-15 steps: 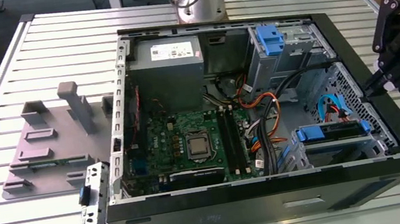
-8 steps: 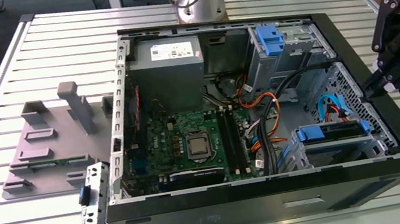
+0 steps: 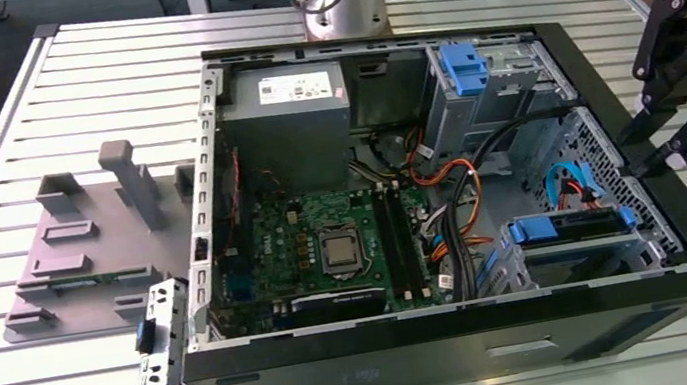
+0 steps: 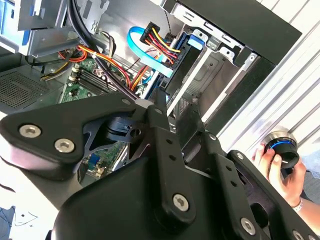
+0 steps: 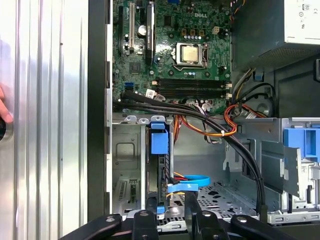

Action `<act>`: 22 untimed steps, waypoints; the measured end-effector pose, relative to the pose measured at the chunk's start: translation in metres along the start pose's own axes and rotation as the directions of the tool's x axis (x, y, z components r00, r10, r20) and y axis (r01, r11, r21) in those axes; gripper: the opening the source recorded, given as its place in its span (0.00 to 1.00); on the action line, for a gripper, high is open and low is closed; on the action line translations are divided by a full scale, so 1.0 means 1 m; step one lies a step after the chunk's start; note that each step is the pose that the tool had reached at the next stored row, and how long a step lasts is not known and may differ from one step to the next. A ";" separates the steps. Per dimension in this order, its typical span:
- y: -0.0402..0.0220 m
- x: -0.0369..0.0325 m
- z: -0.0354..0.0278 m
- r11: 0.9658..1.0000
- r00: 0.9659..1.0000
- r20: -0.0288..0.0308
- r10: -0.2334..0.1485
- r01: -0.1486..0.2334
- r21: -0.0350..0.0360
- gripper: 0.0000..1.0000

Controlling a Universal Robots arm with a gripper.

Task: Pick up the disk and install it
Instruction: 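Insert the second disk wire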

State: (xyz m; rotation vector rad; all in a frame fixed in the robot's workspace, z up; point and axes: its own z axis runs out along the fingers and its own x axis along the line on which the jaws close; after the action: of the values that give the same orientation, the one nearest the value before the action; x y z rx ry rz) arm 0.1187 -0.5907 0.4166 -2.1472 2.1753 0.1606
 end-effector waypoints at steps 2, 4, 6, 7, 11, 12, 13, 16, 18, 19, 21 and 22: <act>-0.0004 -0.0005 0.0016 1.000 1.000 -0.002 0.000 0.000 0.000 0.35; -0.0014 -0.0035 0.0050 1.000 1.000 -0.007 0.000 0.000 -0.001 0.35; -0.0025 -0.0073 0.0080 1.000 1.000 -0.014 0.000 0.000 -0.001 0.35; -0.0030 -0.0091 0.0095 1.000 1.000 -0.018 0.000 0.000 -0.001 0.35; -0.0060 -0.0124 0.0160 1.000 1.000 -0.031 0.001 -0.001 -0.001 0.35; -0.0070 -0.0125 0.0178 1.000 0.999 -0.033 0.001 -0.001 -0.001 0.35; -0.0081 -0.0125 0.0196 1.000 0.999 -0.033 0.001 -0.001 -0.001 0.35; -0.0098 -0.0121 0.0250 1.000 0.999 -0.035 0.001 -0.001 -0.002 0.35; -0.0102 -0.0116 0.0286 1.000 0.999 -0.035 0.001 -0.001 -0.002 0.35; -0.0103 -0.0114 0.0304 1.000 0.999 -0.035 0.001 -0.001 -0.002 0.35; -0.0105 -0.0109 0.0340 1.000 0.999 -0.035 0.001 -0.001 -0.003 0.35; -0.0106 -0.0107 0.0357 1.000 0.999 -0.035 0.001 -0.001 -0.003 0.35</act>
State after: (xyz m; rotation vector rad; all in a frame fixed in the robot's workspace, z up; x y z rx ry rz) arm 0.1288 -0.5755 0.3824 -2.1667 2.1963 0.1273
